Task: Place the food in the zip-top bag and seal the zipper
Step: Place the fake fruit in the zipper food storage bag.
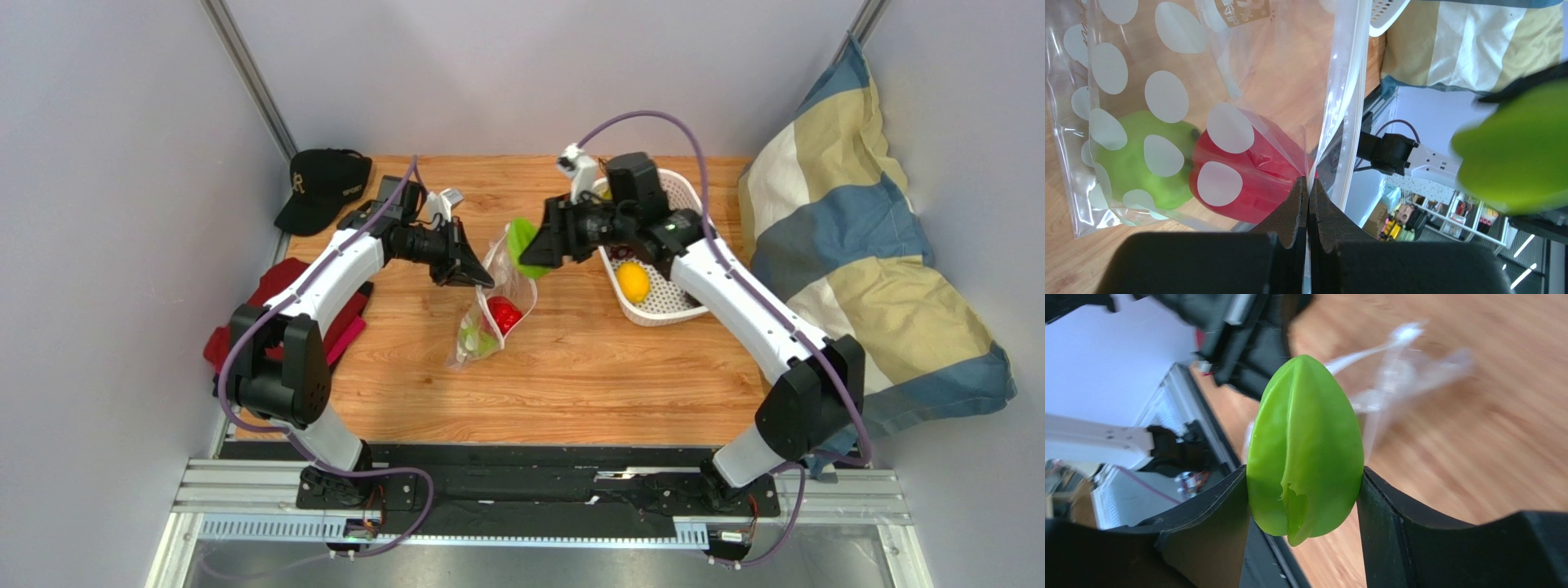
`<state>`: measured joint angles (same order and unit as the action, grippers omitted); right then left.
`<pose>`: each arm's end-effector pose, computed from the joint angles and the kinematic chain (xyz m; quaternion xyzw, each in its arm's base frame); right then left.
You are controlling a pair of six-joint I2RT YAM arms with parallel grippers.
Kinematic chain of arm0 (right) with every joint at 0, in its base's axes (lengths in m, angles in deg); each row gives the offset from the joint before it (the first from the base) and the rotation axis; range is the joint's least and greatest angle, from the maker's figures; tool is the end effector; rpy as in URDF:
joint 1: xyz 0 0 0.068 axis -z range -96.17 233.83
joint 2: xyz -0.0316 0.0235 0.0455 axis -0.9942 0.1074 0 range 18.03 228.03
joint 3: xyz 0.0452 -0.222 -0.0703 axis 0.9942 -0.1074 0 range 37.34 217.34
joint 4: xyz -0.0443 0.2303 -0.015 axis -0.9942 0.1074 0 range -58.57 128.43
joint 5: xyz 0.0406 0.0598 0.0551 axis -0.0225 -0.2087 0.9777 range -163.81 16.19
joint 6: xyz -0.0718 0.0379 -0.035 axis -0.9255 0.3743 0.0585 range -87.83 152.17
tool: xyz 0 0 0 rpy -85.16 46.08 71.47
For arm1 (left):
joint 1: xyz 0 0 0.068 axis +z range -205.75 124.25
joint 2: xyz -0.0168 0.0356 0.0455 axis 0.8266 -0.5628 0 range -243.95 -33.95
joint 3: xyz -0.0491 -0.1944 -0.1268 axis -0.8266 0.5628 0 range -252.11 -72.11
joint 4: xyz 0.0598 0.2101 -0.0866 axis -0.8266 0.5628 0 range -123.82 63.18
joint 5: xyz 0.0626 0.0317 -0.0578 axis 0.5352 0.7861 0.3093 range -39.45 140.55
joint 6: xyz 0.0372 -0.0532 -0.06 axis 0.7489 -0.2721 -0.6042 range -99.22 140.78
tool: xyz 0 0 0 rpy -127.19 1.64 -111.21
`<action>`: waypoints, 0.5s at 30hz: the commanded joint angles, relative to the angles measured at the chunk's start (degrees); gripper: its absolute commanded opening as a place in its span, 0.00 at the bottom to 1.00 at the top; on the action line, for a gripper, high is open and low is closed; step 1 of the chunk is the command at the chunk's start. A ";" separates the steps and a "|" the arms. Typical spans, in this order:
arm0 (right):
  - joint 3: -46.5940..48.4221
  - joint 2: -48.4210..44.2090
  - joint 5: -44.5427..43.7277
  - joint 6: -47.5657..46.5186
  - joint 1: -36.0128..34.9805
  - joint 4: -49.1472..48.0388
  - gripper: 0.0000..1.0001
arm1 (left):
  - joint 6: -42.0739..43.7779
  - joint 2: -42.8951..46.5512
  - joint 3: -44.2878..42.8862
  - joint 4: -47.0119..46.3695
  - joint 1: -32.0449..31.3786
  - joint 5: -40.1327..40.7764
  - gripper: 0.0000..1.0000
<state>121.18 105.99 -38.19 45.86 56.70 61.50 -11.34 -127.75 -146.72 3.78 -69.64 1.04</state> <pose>0.2872 0.1986 0.3071 -0.2406 0.8189 0.4087 0.3233 0.3038 -0.1367 0.2210 -0.0198 0.8782 -0.4708 0.0820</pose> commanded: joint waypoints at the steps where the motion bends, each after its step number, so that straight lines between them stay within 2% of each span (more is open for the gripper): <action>1: 0.64 3.18 0.42 9.95 -5.99 -8.18 0.35 | -1.46 0.20 -0.54 -2.45 0.27 -2.16 0.00; 8: -2.62 7.22 -3.53 9.16 -8.81 -7.04 0.35 | -2.59 1.60 0.42 -4.20 0.18 -2.51 0.00; 15: -0.95 12.23 -10.38 5.21 -9.69 -2.83 0.40 | -2.07 2.39 1.39 -4.03 0.18 -2.87 0.00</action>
<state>118.66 116.63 -42.52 53.75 48.07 57.32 -12.87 -127.73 -145.58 1.03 -69.58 0.78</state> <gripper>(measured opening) 0.603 0.009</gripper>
